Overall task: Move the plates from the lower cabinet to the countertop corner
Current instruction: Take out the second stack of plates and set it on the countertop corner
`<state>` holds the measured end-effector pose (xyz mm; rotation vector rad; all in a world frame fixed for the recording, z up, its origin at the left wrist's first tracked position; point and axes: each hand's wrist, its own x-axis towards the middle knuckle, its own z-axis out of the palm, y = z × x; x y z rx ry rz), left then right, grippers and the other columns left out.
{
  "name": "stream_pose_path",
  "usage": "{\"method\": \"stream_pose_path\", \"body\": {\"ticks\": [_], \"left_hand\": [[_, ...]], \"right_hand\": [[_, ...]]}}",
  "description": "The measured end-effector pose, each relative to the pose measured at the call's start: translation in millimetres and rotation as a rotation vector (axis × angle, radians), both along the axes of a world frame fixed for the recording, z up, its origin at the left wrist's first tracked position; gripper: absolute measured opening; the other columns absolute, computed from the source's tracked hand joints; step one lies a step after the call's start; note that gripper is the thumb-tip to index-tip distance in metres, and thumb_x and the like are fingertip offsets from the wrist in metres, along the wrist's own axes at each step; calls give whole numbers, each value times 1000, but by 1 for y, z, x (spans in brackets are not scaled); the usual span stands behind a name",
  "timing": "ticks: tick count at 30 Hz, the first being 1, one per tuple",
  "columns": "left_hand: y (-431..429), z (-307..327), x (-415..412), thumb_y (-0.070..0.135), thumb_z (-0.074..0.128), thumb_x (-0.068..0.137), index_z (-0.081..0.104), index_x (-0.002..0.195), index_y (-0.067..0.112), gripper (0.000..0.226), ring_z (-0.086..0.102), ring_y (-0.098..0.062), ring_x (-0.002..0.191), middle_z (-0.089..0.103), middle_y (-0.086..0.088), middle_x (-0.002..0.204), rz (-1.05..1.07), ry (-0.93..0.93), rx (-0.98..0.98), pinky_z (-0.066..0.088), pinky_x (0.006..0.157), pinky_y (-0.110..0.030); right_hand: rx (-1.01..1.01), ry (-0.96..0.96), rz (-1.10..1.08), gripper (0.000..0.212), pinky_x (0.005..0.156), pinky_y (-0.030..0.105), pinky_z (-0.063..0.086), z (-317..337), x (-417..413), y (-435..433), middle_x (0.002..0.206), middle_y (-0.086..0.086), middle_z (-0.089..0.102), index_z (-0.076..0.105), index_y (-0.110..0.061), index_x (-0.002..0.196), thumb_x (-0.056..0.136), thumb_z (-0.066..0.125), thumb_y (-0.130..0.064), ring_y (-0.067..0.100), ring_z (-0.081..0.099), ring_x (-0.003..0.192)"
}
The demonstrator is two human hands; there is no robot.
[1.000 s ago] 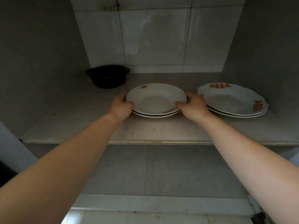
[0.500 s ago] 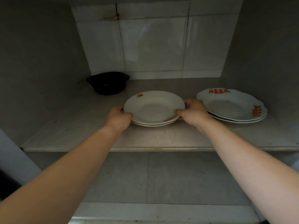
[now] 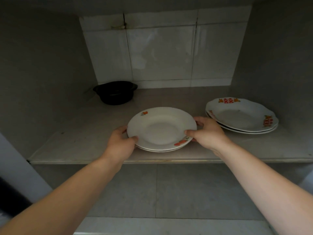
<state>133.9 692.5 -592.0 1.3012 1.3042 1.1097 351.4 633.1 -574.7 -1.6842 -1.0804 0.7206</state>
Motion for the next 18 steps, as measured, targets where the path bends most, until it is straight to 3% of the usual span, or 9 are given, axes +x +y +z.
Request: {"method": "stream_pose_path", "body": {"ticks": [3, 7, 12, 15, 18], "left_hand": [[-1, 3, -1, -4, 58, 83, 53, 118, 12, 39, 58, -27, 105, 54, -2, 109, -11, -12, -16, 49, 95, -42], [0, 8, 1, 0, 57, 82, 52, 120, 15, 42, 58, -25, 104, 54, 1, 108, -20, 63, 9, 50, 94, -42], [3, 18, 5, -1, 58, 82, 52, 124, 12, 44, 54, -12, 85, 55, 5, 99, -88, 195, 102, 42, 68, -15], [1, 20, 4, -2, 58, 82, 52, 124, 11, 45, 55, -12, 87, 59, 0, 107, -102, 191, 93, 43, 66, -13], [-2, 22, 3, -5, 58, 83, 52, 124, 8, 44, 54, -11, 84, 58, -1, 106, -111, 168, 85, 42, 53, -1]], "right_hand": [[8, -25, -27, 42, 92, 40, 52, -1, -1, -1, 99, -4, 59, 61, -14, 116, 76, 71, -5, 20, 63, 98], [-17, -57, -23, 41, 77, 25, 45, 2, -3, 1, 101, -3, 61, 60, -16, 116, 77, 68, -7, 14, 59, 91], [-55, -63, -6, 39, 76, 25, 42, 7, -4, 6, 110, 4, 66, 61, -15, 115, 77, 66, -5, 15, 58, 91], [-69, -58, 12, 42, 77, 24, 42, 8, -3, 5, 109, 2, 65, 59, -16, 119, 79, 67, -5, 13, 57, 91], [-72, -25, 32, 46, 78, 25, 43, 8, -3, 2, 110, 0, 64, 57, -17, 122, 79, 69, -6, 15, 59, 95]]}}
